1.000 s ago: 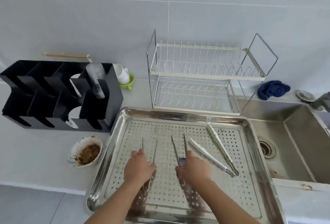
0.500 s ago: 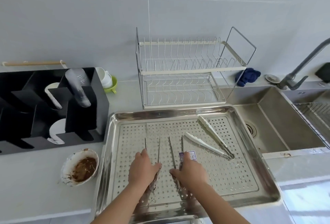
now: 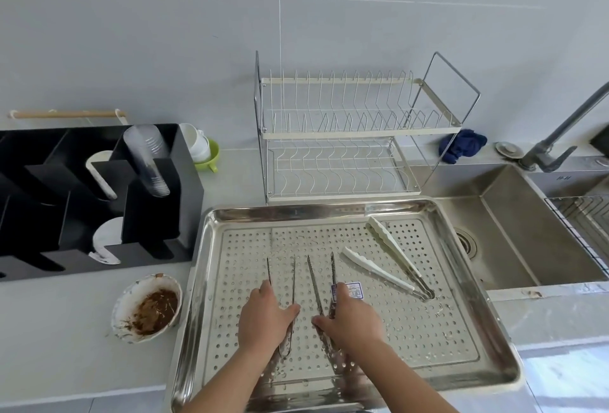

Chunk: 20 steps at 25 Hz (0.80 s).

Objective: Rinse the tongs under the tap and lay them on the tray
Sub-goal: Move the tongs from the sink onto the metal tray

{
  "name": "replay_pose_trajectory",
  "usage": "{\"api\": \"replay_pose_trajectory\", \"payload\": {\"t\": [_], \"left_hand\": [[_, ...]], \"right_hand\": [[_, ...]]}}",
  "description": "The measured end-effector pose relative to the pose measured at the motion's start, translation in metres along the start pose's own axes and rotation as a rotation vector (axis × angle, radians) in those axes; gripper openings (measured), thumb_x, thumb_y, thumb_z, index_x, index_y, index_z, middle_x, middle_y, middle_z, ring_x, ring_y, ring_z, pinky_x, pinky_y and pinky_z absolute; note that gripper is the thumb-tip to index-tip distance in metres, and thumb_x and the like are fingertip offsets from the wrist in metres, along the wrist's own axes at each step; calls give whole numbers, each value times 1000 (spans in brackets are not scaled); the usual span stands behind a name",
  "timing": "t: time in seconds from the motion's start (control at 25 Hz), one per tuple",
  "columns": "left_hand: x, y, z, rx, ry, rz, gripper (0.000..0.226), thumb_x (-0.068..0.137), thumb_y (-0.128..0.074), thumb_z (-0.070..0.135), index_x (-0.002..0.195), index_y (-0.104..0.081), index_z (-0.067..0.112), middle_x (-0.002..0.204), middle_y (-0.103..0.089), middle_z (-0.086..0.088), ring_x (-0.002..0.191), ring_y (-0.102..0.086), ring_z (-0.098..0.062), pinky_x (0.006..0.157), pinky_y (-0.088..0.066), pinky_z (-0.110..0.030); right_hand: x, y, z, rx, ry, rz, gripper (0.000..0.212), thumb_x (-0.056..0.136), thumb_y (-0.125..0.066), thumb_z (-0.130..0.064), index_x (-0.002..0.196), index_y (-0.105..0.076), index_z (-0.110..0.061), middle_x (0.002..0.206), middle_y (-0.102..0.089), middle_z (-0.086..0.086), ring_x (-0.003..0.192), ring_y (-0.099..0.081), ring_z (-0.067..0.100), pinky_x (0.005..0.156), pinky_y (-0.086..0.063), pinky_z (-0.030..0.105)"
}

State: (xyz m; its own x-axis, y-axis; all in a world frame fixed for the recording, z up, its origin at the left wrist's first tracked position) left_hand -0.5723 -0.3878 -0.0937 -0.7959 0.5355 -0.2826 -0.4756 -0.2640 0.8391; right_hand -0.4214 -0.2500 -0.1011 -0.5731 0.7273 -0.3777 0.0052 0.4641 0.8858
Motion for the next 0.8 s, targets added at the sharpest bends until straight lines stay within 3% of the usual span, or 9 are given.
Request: {"api": "replay_pose_trajectory", "payload": {"t": [0.4, 0.68, 0.8], "left_hand": [[-1, -4, -3, -29, 22, -4, 91, 81, -70, 62, 149, -41, 9, 135, -62, -6, 119, -63, -23, 95, -55, -33], [-1, -4, -5, -4, 26, 11, 90, 84, -59, 72, 147, -43, 9, 133, -63, -6, 114, -64, -21, 81, -48, -27], [0, 6, -9, 21, 21, 35, 70, 95, -45, 66, 142, -48, 14, 127, -64, -4, 94, -61, -13, 69, -44, -23]], "right_hand": [[0, 2, -1, 2, 19, -8, 72, 80, -66, -67, 129, -36, -24, 77, -60, -7, 75, -64, 21, 53, -49, 30], [-6, 2, 3, 43, -4, 1, 79, 82, -59, -76, 135, -35, -22, 76, -64, -7, 71, -64, 17, 53, -49, 28], [-6, 4, 10, 80, -25, 4, 70, 93, -49, -70, 140, -39, -19, 82, -65, -2, 75, -64, 20, 51, -45, 27]]}}
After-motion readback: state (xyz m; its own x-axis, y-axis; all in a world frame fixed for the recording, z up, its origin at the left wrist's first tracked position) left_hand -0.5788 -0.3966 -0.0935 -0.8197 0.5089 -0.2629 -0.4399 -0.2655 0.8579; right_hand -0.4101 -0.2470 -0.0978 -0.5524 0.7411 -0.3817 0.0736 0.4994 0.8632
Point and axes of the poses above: each hand's wrist, its own x-axis towards the middle knuckle, its own y-axis out of the back of the hand, z = x × y, the point moved 9 cm from there along x, towards the middle knuckle
